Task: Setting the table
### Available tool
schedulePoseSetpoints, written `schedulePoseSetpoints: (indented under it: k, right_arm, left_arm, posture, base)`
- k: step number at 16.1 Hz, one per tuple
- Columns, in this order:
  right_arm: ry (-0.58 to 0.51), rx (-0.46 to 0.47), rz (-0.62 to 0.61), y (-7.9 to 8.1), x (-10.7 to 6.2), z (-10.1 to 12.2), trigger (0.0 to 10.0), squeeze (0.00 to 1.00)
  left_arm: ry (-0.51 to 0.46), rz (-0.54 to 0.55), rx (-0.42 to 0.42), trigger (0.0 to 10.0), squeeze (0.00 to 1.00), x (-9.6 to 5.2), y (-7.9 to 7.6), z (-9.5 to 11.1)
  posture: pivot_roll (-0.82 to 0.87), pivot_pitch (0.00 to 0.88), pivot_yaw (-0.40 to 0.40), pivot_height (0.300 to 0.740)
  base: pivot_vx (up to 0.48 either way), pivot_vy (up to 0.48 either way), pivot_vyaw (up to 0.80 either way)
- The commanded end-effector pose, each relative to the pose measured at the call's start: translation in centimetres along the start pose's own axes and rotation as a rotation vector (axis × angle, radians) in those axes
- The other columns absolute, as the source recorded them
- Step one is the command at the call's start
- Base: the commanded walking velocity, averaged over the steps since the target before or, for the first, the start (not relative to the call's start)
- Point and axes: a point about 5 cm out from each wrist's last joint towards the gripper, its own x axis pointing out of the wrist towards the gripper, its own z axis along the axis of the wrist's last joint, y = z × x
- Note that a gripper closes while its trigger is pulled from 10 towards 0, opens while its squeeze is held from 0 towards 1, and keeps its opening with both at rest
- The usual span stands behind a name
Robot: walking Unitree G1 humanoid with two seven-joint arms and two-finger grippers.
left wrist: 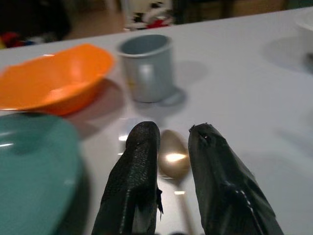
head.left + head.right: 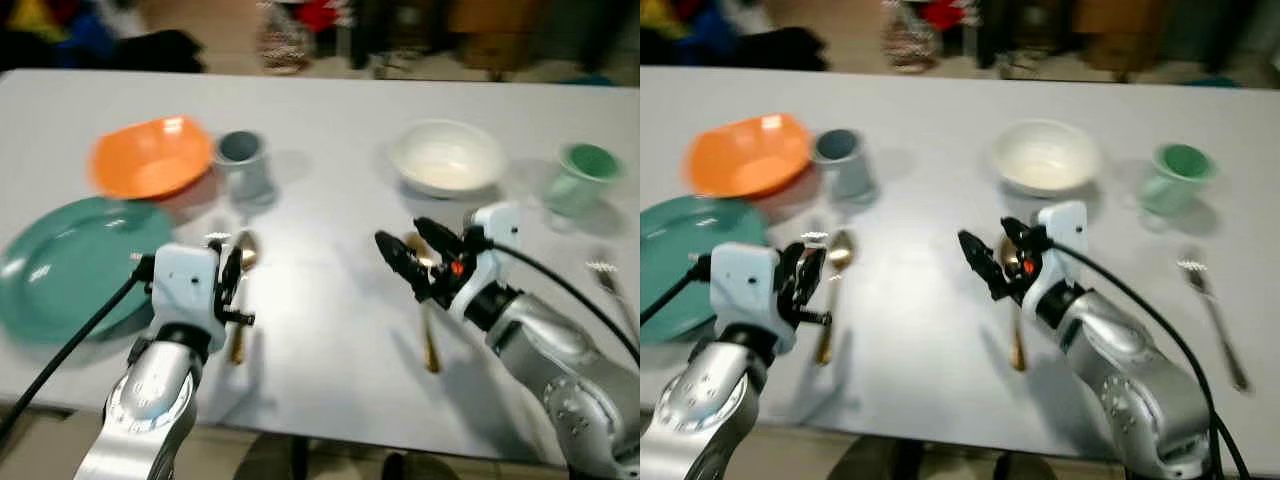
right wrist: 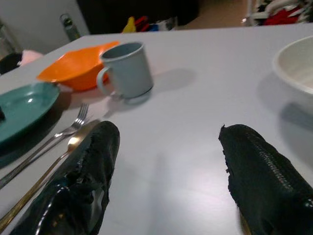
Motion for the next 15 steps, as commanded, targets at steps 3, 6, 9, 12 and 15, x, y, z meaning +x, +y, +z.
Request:
schedulePoseSetpoints:
  k: [3,6,9,12,15]
  right_arm:
    - [0.009,0.009,-0.024,-0.2,-0.3,-1.2,10.0,0.00]
    - [0.024,0.014,-0.028,-0.2,-0.9,-2.0,10.0,0.00]
    - [0.032,0.028,-0.048,-0.5,-1.3,-2.4,10.0,0.00]
    - [0.022,0.073,-0.105,-1.3,-1.5,-2.8,10.0,0.00]
    - [0.004,0.073,-0.101,-1.4,-1.6,-2.3,10.0,0.00]
  left_arm:
    - [-0.014,0.037,0.022,10.0,0.00,0.8,0.3,0.0]
    - [-0.014,0.027,0.035,10.0,0.00,0.8,0.3,-0.2]
    - [-0.018,0.028,0.034,10.0,0.00,0.9,0.3,-0.4]
    - [-0.030,0.036,0.027,10.0,0.00,0.8,0.5,-0.5]
    - [-0.021,0.039,0.018,10.0,0.00,0.0,1.1,-0.6]
  posture:
    - [-0.06,0.077,0.097,0.740]
    - [-0.07,0.079,0.110,0.740]
    - [-0.07,0.079,0.109,0.740]
    - [-0.07,0.077,0.105,0.740]
    - [-0.07,0.075,0.099,0.740]
  base:
    - [0.000,0.000,0.80]
    - [0.000,0.000,0.80]
    - [0.000,0.000,0.80]
    - [0.000,0.000,0.80]
    - [0.000,0.000,0.80]
